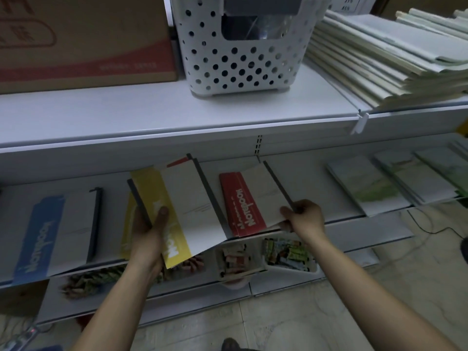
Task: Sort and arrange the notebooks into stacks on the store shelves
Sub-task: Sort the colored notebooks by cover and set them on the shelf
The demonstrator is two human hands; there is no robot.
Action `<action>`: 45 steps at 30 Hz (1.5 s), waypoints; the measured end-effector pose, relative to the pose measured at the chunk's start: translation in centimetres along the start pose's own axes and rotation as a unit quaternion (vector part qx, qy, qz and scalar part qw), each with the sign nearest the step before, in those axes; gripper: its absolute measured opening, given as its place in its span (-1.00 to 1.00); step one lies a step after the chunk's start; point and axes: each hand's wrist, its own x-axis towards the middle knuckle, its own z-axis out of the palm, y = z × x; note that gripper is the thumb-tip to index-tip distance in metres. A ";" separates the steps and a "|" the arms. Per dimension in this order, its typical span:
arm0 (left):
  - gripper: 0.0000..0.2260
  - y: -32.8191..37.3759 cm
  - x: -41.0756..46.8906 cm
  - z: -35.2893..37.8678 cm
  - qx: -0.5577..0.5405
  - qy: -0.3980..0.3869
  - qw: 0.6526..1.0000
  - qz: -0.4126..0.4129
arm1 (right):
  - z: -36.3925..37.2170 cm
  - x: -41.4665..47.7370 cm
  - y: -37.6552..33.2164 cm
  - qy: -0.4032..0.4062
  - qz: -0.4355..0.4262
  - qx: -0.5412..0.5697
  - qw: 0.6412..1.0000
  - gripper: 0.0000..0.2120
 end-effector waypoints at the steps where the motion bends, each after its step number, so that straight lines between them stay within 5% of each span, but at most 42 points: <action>1: -0.68 0.0 -0.2 0.2 0.009 -0.005 1.000 0.004 | 0.3 -0.3 0.1 0.023 -0.017 -0.047 0.998 -0.77; 4: -0.66 -0.2 -0.5 0.7 0.017 -0.018 1.000 0.003 | 0.4 -1.1 -0.2 0.079 -0.051 -0.147 0.985 -0.62; 7: -0.65 -0.3 -1.1 1.3 0.011 -0.026 1.000 -0.006 | 0.8 -2.1 -0.4 0.111 -0.089 -0.110 0.984 -0.56; 10: -0.64 -0.4 -1.8 1.6 0.017 -0.037 0.999 -0.010 | 2.8 -4.8 -1.7 0.014 -0.160 -0.036 0.986 -0.75; 13: -0.64 -0.7 -2.3 1.4 0.023 -0.046 0.999 -0.018 | 6.2 -7.9 -2.7 -0.118 -0.167 0.046 0.978 -0.72; 24: -0.44 -0.3 -1.9 -6.4 -0.013 0.021 0.998 -0.055 | 12.3 -10.5 -3.8 -0.113 -0.160 0.036 0.980 -0.97; 29: -0.57 0.8 -1.1 -10.8 0.022 0.021 0.999 -0.032 | 15.8 -12.3 -5.0 -0.138 -0.173 0.047 0.974 -0.88; 32: -0.44 2.0 -0.6 -13.7 0.023 0.047 0.998 -0.034 | 17.4 -12.9 -5.6 -0.119 -0.172 0.046 0.977 -0.81; 37: -0.70 2.9 -0.2 -19.2 0.059 0.108 0.992 -0.002 | 19.4 -11.0 -6.0 -0.082 -0.113 -0.004 0.990 -0.72; 45: -0.74 4.1 0.3 -23.0 0.040 0.108 0.993 -0.015 | 22.3 -10.8 -7.8 -0.027 -0.115 -0.107 0.987 -0.79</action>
